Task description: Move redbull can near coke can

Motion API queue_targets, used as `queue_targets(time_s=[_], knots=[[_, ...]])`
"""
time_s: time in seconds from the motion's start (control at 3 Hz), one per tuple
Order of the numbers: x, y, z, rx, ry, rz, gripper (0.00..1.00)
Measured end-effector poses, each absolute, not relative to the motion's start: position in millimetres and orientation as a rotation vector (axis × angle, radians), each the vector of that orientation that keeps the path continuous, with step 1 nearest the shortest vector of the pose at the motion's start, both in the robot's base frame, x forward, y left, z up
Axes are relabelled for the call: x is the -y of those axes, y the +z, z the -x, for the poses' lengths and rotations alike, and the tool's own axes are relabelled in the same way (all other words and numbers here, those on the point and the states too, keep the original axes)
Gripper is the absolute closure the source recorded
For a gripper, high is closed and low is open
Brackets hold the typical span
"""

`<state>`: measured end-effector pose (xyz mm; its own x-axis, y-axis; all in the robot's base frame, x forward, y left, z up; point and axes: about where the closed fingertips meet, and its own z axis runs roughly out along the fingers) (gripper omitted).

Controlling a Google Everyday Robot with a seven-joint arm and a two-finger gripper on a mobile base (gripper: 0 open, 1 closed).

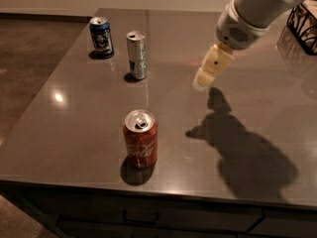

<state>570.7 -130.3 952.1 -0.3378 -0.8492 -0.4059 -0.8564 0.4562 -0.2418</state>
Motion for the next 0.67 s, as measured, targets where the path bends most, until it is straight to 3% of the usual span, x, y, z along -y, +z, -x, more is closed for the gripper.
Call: queue_targets(time_s=[0.67], knots=[[64, 947, -615, -2.136, 0.162, 1.288, 0.0]])
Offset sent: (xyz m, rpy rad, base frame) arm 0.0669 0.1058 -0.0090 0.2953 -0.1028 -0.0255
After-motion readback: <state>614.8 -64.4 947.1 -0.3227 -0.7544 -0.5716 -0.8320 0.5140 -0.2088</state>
